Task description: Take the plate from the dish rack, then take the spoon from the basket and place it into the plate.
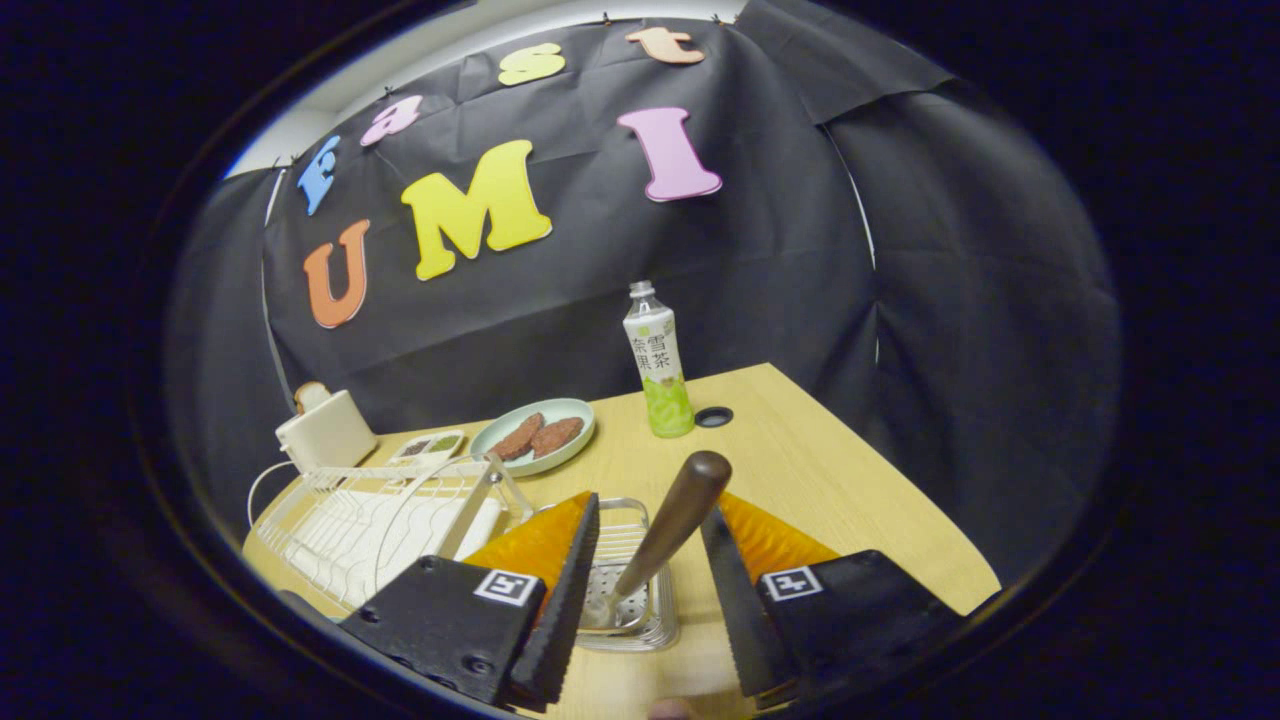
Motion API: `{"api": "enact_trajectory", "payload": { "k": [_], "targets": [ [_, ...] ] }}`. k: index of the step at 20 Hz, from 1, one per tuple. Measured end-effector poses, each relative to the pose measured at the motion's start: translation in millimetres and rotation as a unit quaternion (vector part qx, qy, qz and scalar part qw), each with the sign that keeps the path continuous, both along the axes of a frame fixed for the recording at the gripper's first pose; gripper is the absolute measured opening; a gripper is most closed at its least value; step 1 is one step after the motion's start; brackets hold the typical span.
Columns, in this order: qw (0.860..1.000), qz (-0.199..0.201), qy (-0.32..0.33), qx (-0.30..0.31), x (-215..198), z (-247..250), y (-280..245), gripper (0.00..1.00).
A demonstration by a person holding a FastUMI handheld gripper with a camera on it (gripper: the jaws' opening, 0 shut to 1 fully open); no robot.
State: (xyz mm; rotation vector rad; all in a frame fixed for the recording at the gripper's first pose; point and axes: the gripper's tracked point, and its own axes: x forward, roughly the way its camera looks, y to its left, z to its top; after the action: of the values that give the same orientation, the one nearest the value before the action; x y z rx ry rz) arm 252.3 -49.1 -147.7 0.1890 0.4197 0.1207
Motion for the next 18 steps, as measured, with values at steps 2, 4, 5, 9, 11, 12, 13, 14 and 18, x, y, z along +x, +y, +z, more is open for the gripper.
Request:
{"api": "enact_trajectory", "payload": {
  "k": [2,4,5,9,11,12,13,14,18],
  "targets": [
    [1.0,-0.004,-0.001,0.008,0,0,3,0.47],
    [1.0,-0.002,-0.001,0.02,-4,5,9,0.25],
    [1.0,0.002,0.002,0.028,-7,7,14,0.24],
    [1.0,0.001,-0.01,0.026,-14,25,23,0.14],
    [1.0,-0.004,-0.024,0.019,-17,39,23,0.11],
    [0.999,-0.007,-0.03,0.014,-21,49,23,0.1],
    [0.999,-0.01,-0.037,0.008,-25,58,21,0.1],
    [0.999,-0.013,-0.045,0.003,-27,68,23,0.1],
    [0.996,-0.03,-0.085,-0.02,-45,117,20,0.1]
  ]
}}
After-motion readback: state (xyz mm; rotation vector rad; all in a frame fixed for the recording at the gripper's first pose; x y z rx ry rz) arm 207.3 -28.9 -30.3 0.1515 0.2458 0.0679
